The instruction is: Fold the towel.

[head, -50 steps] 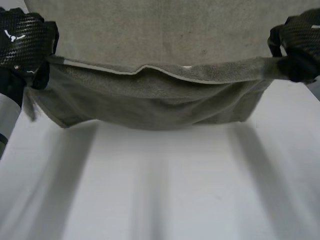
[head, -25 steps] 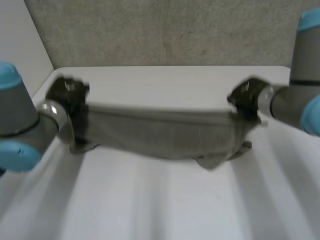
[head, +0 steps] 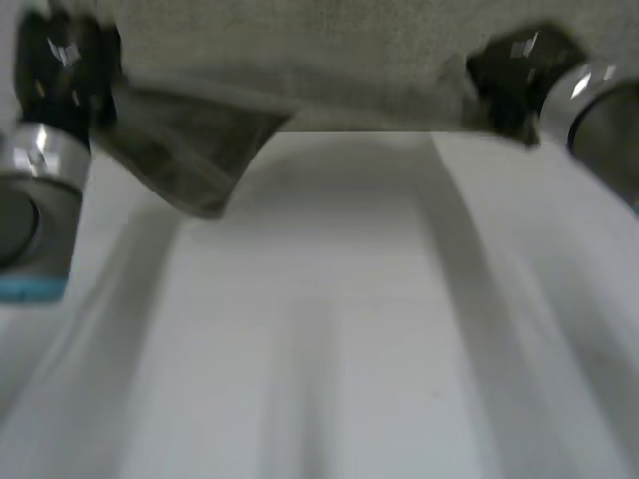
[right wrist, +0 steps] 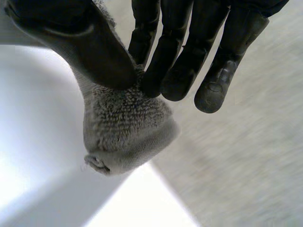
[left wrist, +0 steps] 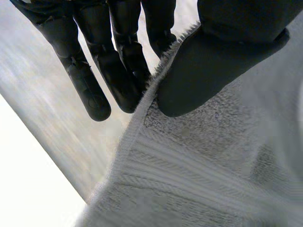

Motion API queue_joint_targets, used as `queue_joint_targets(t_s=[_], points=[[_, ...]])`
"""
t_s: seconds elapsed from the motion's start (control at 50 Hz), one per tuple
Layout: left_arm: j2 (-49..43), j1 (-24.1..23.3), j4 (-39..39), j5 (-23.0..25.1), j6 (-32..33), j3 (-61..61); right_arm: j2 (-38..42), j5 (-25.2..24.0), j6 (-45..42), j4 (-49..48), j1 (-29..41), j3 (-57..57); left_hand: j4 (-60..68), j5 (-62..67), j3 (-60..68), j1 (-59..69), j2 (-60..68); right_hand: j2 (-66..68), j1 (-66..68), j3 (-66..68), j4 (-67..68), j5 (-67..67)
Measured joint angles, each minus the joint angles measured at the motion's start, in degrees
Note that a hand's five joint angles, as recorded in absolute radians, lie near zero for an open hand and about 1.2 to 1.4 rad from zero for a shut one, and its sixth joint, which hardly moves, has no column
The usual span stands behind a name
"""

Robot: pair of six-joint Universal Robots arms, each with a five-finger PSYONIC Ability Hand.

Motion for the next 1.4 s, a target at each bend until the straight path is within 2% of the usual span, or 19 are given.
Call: queue_joint_targets(t_s=[0.18,0.36,0.48,0.54,0.58,0.62,0.7,0.92,1.02,1.14,1.32,1.4], points=[[-3.0,1.63,-0.45,4.41,0.77,-18.19,-1.73,-3.39,-5.98,-5.57,-0.76,28.48,0.0,0.0,0.02,0.0,0.01,0.21,0.0,0.07,0.0,0.0],[-6.43,1.76,-1.25,8.29,1.97,-23.76,-3.28,-4.04,-6.8,-17.26,-3.01,45.86,0.0,0.0,0.02,0.0,0.01,0.21,0.0,0.09,0.0,0.0],[-6.53,1.81,-2.14,8.34,2.12,-24.01,-6.54,-5.47,-6.18,-21.19,-5.92,50.06,0.0,0.0,0.02,0.0,0.01,0.21,0.0,0.09,0.0,0.0],[-6.5,1.87,-2.16,8.09,2.14,-23.85,-8.31,-6.46,-5.81,-21.73,-6.96,50.63,-4.26,-3.52,-4.93,-1.55,-4.94,0.21,0.0,0.09,0.0,0.0],[-6.53,1.91,-2.09,7.94,2.14,-23.72,-9.27,-6.98,-5.65,-21.8,-7.5,50.73,-10.96,-10.5,-10.82,-7.6,-10.91,0.21,0.0,0.09,0.0,0.0],[-6.9,2.1,-1.8,7.75,2.16,-23.39,-10.29,-7.43,-5.53,-21.78,-8.13,50.71,-25.1,-23.93,-25.0,-21.66,-25.12,0.21,0.0,0.09,0.0,0.0],[-8.29,2.84,-1.03,7.52,2.43,-22.6,-11.22,-7.83,-5.48,-21.64,-9.0,50.67,-36.81,-36.29,-36.79,-33.37,-36.8,0.21,0.0,0.09,0.0,0.0],[-10.99,6.52,-0.2,7.29,10.79,-21.75,-9.67,-7.62,-5.71,-23.43,-11.34,50.43,-41.76,-41.54,-41.68,-38.22,-41.62,0.21,0.0,0.09,0.0,0.0],[-10.58,7.04,-0.78,7.35,12.97,-22.2,-8.94,-7.44,-5.99,-24.46,-12.04,50.39,-38.32,-37.9,-38.25,-34.58,-38.26,0.21,0.0,0.09,0.0,0.0],[-8.98,7.05,-1.87,7.6,13.28,-22.94,-8.52,-7.39,-6.07,-24.82,-12.18,50.63,-6.49,-6.74,-6.49,-3.54,-6.44,0.21,0.0,0.09,0.0,0.0],[-3.02,6.81,-3.21,7.76,12.53,-24.15,-8.95,-7.22,-5.9,-24.44,-12.06,50.44,-0.27,-1.36,-0.24,0.14,-0.28,0.21,0.0,0.09,0.0,0.0],[3.84,6.92,-3.83,7.73,12.34,-24.46,-11.73,-7.14,-5.79,-23.26,-12.12,48.88,-0.11,-1.12,-0.1,0.14,-0.13,0.21,0.0,0.09,0.0,0.0]])
